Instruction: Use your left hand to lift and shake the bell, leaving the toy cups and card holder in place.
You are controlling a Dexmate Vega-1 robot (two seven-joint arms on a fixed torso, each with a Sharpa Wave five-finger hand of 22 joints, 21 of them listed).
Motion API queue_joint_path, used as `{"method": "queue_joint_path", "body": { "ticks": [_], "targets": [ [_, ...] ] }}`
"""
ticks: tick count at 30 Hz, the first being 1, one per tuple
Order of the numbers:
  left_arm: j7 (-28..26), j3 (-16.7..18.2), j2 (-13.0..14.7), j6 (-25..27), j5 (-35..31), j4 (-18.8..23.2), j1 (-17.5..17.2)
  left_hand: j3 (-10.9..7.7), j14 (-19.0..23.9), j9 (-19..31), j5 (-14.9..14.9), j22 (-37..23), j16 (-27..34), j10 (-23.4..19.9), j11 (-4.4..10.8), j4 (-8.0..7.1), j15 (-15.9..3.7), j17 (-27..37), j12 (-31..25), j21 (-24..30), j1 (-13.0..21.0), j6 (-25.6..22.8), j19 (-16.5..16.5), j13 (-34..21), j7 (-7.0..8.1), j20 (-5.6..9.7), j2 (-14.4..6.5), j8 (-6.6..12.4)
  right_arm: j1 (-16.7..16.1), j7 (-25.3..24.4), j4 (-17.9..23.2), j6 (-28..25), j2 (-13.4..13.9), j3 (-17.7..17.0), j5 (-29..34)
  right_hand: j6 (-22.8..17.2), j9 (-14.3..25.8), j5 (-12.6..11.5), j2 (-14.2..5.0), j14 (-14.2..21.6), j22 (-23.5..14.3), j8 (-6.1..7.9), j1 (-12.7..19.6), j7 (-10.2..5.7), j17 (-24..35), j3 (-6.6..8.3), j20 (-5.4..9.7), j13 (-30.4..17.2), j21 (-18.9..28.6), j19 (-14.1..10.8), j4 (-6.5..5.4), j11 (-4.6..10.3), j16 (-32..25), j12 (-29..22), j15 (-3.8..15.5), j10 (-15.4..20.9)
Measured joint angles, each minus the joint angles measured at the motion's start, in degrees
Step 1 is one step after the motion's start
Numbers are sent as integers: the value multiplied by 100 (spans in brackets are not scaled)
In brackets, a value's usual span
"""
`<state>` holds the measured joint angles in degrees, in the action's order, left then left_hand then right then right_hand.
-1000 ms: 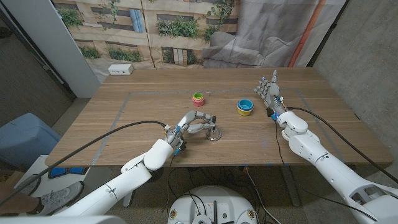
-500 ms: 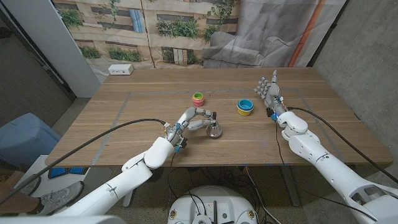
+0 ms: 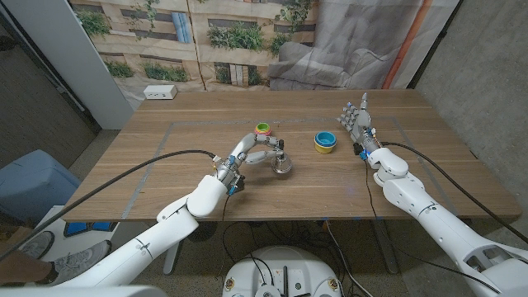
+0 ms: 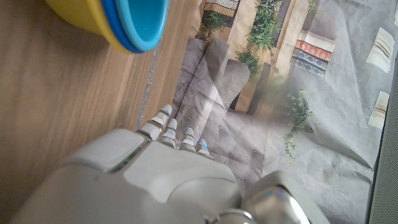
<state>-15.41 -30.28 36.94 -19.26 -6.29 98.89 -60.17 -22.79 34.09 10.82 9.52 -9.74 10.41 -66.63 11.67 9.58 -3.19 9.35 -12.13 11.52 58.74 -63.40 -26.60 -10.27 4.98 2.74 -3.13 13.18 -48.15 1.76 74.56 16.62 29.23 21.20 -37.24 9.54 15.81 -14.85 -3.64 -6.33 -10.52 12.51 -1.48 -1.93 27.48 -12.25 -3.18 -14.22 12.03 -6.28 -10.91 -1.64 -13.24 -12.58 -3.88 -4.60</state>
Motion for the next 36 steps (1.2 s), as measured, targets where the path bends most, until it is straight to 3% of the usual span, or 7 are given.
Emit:
{"method": "queue_joint_path", "body": {
  "ticks": [21,36],
  "targets": [
    [-232,476,378,-27,-381,270,-155,41,0,12,-1,0,0,-3,2,-8,0,0,32,0,0,-8,43,-30,-9,0,2,-35,0,-5,-1,-4,1,0,0,0,0,0,0,0,0,0,0,0,0,0,0,0,0,0,0,0,0,0,0,0],
    [-437,577,417,-2,-629,202,-176,79,0,27,-6,0,0,-20,0,-14,0,6,71,0,15,-9,42,-29,-11,0,14,-58,3,-5,-5,-4,0,2,0,0,0,0,0,0,0,0,0,0,0,0,0,0,0,0,0,0,0,0,0,0]
  ]
}}
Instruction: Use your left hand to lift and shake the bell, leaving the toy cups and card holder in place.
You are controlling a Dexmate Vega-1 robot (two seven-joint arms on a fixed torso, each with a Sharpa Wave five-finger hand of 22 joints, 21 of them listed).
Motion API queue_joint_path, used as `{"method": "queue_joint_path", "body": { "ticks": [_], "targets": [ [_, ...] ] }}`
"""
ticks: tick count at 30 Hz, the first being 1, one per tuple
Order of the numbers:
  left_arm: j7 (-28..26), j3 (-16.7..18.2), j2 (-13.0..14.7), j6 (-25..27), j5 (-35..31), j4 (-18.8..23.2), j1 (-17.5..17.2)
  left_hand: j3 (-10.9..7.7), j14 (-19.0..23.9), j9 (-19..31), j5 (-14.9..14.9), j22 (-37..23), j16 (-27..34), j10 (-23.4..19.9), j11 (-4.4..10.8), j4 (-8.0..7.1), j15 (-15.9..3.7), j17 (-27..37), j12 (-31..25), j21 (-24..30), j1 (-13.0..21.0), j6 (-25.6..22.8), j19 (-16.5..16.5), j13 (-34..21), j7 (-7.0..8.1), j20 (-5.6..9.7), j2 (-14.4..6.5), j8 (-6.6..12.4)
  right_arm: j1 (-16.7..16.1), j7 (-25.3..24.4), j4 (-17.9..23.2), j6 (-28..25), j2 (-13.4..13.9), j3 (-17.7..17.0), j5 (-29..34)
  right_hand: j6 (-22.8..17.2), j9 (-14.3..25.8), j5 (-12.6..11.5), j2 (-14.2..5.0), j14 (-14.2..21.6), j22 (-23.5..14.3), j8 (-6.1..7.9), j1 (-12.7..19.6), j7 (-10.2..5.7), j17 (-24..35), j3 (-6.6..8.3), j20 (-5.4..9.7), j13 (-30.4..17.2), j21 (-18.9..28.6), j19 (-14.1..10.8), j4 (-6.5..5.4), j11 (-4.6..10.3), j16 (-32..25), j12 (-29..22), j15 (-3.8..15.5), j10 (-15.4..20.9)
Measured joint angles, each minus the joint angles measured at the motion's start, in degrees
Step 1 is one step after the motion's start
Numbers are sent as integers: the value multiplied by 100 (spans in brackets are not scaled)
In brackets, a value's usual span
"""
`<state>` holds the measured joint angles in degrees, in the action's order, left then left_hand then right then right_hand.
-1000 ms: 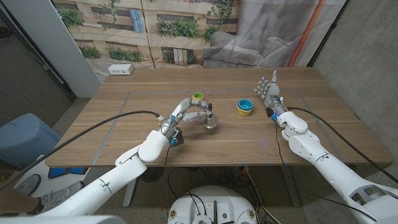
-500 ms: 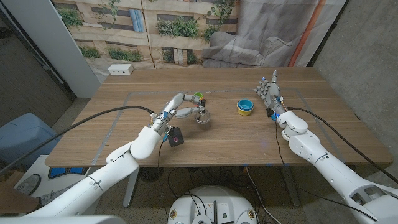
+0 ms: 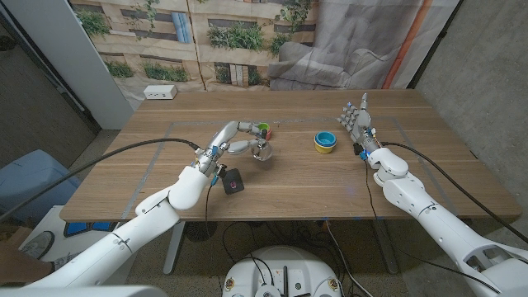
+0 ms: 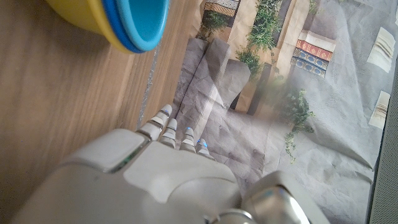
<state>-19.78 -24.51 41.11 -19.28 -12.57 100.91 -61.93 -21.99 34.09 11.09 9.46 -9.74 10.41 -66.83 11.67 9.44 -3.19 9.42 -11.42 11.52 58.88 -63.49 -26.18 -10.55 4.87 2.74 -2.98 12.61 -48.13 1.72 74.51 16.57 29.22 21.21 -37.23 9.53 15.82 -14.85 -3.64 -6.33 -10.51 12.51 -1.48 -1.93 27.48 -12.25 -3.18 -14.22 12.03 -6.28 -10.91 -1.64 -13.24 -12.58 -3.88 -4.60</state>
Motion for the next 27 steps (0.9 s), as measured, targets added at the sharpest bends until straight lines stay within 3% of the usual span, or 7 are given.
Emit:
{"method": "queue_joint_path", "body": {
  "ticks": [13,24,27],
  "targets": [
    [28,-1,-137,340,316,-13,-56,8,63,-5,10,0,0,-1,1,8,2,7,1,0,7,-40,31,5,24,-31,-41,-22,0,0,2,0,2,-1,-2,0,0,0,0,0,0,0,0,0,0,0,0,0,0,0,0,0,0,0,0,0],
    [150,42,-264,1083,983,309,-207,56,103,-5,10,0,0,-51,-11,8,-20,6,4,0,21,-40,51,3,23,-10,-85,3,0,0,3,0,3,-2,-2,0,0,0,0,0,0,0,0,0,0,0,0,0,0,0,0,0,0,0,0,0],
    [150,60,-283,1083,983,409,-235,63,123,-5,10,0,0,-51,-11,14,1,-7,4,0,21,-39,51,1,23,-10,-85,4,0,1,3,0,3,-2,-3,0,0,0,0,0,0,0,0,0,0,0,0,0,0,0,0,0,0,0,0,0]
  ]
}}
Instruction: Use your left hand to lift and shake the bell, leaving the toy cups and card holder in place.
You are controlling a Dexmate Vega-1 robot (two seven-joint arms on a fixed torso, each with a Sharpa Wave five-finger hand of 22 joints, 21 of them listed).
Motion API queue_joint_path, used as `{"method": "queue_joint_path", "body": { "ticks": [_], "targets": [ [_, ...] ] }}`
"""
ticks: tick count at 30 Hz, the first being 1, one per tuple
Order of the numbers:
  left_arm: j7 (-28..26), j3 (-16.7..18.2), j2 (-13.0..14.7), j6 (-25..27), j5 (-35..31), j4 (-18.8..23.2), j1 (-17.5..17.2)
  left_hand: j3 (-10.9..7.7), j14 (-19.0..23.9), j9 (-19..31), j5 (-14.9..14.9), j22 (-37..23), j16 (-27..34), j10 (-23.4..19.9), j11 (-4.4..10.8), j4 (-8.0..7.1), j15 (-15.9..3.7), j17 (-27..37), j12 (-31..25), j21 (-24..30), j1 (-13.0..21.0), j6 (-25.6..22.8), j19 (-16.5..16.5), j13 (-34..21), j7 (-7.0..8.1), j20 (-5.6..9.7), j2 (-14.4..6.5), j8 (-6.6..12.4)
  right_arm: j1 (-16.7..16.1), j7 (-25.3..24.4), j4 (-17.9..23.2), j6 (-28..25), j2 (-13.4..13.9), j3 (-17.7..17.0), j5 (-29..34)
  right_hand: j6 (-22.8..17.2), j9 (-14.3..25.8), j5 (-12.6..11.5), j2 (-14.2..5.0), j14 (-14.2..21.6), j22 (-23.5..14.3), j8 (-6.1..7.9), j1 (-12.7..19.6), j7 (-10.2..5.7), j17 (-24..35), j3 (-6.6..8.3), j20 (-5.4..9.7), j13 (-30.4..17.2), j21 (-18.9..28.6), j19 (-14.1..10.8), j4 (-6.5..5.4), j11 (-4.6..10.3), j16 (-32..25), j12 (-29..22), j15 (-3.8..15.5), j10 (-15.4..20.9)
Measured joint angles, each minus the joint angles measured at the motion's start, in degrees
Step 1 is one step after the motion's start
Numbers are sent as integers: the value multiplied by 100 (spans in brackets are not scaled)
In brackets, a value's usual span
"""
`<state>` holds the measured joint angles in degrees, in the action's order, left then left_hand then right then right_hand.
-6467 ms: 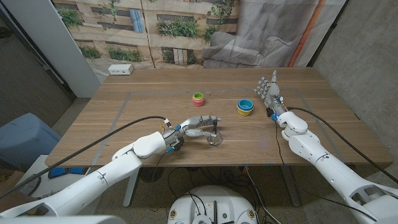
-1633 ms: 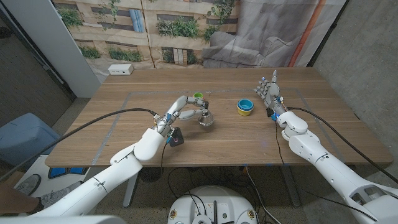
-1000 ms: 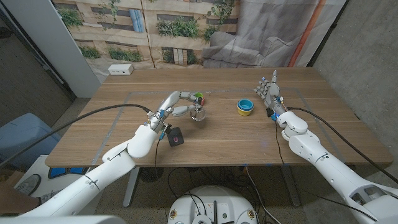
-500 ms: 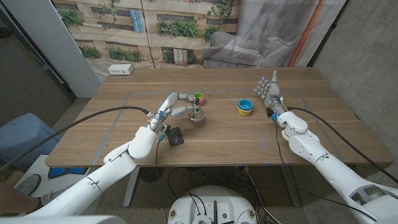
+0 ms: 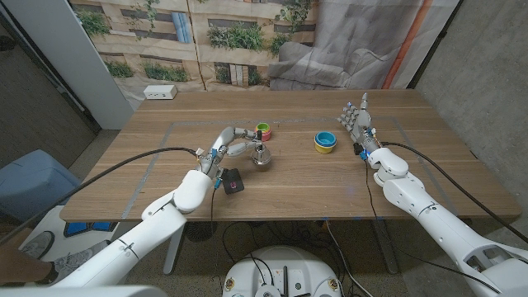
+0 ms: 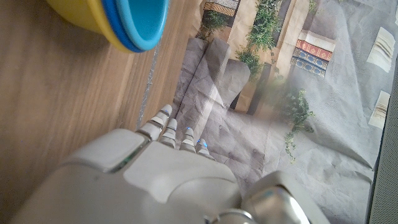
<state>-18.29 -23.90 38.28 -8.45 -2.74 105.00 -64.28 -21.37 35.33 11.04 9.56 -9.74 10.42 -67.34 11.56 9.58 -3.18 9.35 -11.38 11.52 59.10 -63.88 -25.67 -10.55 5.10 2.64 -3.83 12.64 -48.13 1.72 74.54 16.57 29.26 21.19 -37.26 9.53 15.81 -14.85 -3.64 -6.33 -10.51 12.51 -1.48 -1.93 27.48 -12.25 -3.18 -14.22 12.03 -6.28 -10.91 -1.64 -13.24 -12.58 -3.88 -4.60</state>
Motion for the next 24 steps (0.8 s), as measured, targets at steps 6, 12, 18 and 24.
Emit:
{"method": "queue_joint_path", "body": {
  "ticks": [6,12,18,24],
  "targets": [
    [71,42,-39,689,672,257,-56,0,0,2,-3,0,0,0,0,0,0,-2,0,0,0,0,0,0,0,0,0,0,0,1,-5,0,-2,0,0,0,0,0,0,0,0,0,0,0,0,0,0,0,0,0,0,0,0,0,0,0],
    [99,81,-93,1059,1092,465,-65,1,0,3,-3,0,0,0,0,1,0,-2,1,0,0,1,21,1,-1,-21,1,-1,3,3,-7,0,-3,0,0,0,0,0,0,0,0,0,0,0,0,0,0,0,0,0,0,0,0,0,0,0],
    [171,96,-111,1588,1731,641,-23,24,0,4,-4,0,0,0,0,24,0,-2,13,0,1,1,43,1,-1,0,1,-2,3,5,-8,1,-3,0,0,0,0,0,0,0,0,0,0,0,0,0,0,0,0,0,0,0,0,0,0,0],
    [215,91,-69,1956,2181,771,32,42,-1,40,-4,0,0,0,0,7,0,-1,14,-37,0,1,43,2,-1,0,2,-3,5,7,-9,2,-2,-1,-1,0,0,0,0,0,0,0,0,0,0,0,0,0,0,0,0,0,0,0,0,0]
  ]
}}
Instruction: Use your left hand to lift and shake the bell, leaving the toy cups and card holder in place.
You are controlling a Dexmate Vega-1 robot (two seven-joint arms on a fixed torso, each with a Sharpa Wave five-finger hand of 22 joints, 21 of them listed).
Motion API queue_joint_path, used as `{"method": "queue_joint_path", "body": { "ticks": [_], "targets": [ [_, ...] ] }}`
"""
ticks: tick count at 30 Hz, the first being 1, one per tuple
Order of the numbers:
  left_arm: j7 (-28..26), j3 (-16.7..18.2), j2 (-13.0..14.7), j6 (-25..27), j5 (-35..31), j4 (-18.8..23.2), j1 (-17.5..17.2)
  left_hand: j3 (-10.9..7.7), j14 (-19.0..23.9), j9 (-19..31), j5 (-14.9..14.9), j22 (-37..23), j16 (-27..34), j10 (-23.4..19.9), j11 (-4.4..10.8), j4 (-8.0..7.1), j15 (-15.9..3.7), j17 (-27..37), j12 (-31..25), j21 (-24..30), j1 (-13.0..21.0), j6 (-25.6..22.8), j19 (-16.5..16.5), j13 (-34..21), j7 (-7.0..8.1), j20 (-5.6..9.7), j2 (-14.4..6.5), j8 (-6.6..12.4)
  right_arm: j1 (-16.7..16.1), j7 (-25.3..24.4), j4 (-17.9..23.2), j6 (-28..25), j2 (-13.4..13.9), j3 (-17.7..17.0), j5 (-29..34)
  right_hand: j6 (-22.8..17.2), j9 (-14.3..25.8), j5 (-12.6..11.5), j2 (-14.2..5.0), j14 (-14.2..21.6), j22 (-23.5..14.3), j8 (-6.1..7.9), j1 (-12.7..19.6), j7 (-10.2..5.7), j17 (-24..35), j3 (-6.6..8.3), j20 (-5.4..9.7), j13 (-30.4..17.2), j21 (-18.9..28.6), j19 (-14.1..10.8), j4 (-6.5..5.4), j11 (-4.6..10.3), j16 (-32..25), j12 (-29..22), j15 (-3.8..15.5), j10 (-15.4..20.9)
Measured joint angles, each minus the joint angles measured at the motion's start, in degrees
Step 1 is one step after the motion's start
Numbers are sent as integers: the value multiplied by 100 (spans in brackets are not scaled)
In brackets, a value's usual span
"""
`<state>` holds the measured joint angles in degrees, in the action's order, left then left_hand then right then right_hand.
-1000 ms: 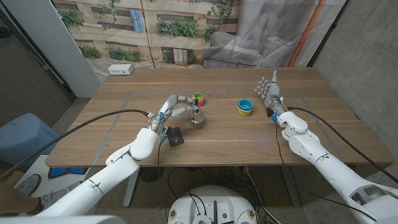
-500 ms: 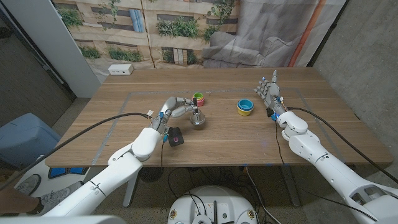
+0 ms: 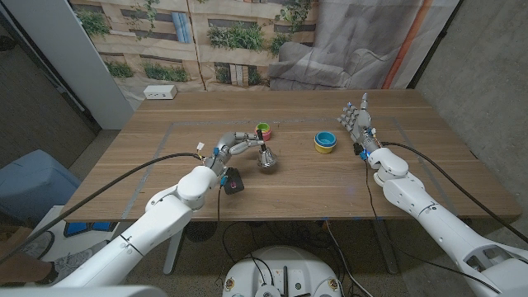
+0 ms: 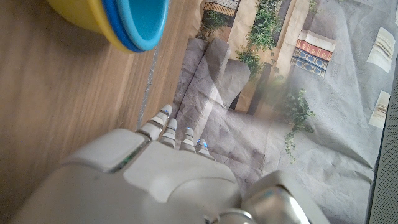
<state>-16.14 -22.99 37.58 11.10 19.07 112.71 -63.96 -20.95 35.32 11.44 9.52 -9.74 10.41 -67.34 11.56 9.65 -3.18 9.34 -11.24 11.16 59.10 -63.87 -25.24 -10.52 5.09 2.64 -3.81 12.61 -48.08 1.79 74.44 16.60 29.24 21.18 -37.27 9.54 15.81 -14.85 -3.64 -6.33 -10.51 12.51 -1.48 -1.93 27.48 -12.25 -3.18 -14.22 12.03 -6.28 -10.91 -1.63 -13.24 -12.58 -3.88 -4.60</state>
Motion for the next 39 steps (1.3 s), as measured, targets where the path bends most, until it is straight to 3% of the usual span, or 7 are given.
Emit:
{"method": "queue_joint_path", "body": {
  "ticks": [15,23,39],
  "targets": [
    [53,-119,255,635,715,325,159,0,-24,1,-1,0,-27,0,0,1,-22,1,9,0,0,0,19,-29,0,-19,2,-21,2,1,-3,3,1,0,0,0,0,0,0,0,0,0,0,0,0,0,0,0,0,0,0,0,0,0,0,0],
    [39,-214,374,669,777,393,221,7,-45,-1,-5,0,-27,0,0,8,-2,1,10,0,0,0,19,-28,0,-19,2,-22,1,1,-3,3,2,0,0,0,0,0,0,0,0,0,0,0,0,0,0,0,0,0,0,0,0,0,0,0],
    [-164,-473,465,-694,-441,17,238,46,-64,-7,-6,0,-27,-1,0,1,-20,2,21,0,0,0,19,-24,-1,-19,3,-66,1,1,-6,5,0,0,0,0,0,0,0,0,0,0,0,0,0,0,0,0,0,0,0,0,0,0,0,0]
  ]
}}
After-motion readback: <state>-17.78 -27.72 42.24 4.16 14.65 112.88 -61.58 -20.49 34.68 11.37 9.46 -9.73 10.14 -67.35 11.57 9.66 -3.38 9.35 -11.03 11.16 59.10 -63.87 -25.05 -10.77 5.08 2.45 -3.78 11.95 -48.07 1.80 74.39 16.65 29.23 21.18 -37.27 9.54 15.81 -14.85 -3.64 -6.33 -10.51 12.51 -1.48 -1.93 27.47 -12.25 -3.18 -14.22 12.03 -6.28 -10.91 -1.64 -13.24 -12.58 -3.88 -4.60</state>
